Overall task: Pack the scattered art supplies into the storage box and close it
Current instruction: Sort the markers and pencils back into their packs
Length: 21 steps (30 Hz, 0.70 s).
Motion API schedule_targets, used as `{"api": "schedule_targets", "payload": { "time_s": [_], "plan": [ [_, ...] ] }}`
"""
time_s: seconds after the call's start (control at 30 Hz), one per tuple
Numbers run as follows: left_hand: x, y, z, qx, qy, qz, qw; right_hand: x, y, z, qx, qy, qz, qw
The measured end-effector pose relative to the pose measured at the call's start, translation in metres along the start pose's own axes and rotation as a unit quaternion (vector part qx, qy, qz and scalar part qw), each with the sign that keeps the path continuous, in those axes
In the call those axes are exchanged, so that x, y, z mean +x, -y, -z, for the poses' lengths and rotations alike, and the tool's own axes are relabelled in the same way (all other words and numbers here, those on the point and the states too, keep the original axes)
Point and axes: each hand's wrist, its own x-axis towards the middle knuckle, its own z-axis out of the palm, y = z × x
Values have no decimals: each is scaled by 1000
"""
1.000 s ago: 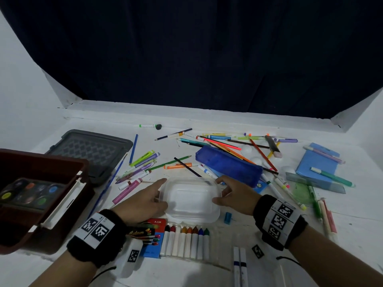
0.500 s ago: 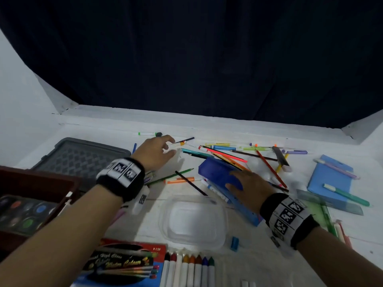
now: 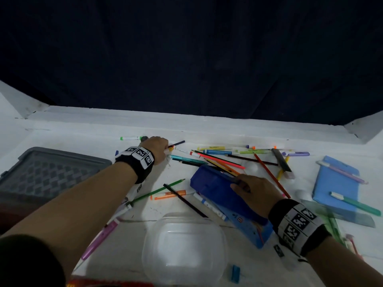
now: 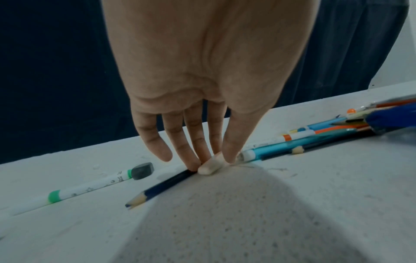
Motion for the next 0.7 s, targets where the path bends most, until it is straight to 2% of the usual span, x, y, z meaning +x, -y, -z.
{"api": "schedule_targets", "payload": {
  "time_s": [0.13,0.23,0.37,0.53,0.63,0.7],
  "plan": [
    [4,1,-5,4,-10,4,1000,5,2,-3,-17,1,-2,1000],
    [-1,4,-1,-34,-24,7,999,6,0,-2,17,4,-2,1000],
    [-31,-5,31,-131,-97,7,987,-6,-1,9,92,-13,-11,996],
    [-127,-30,79,-271,-215,-60,936,-43,6,22,157,-72,24,985],
    [-191,-41,87,-376,-231,-117,890,-73,12,27,191,-101,52,975],
    [-227,-49,79,-397,-226,-141,878,-94,16,26,203,-110,63,971]
  ]
}}
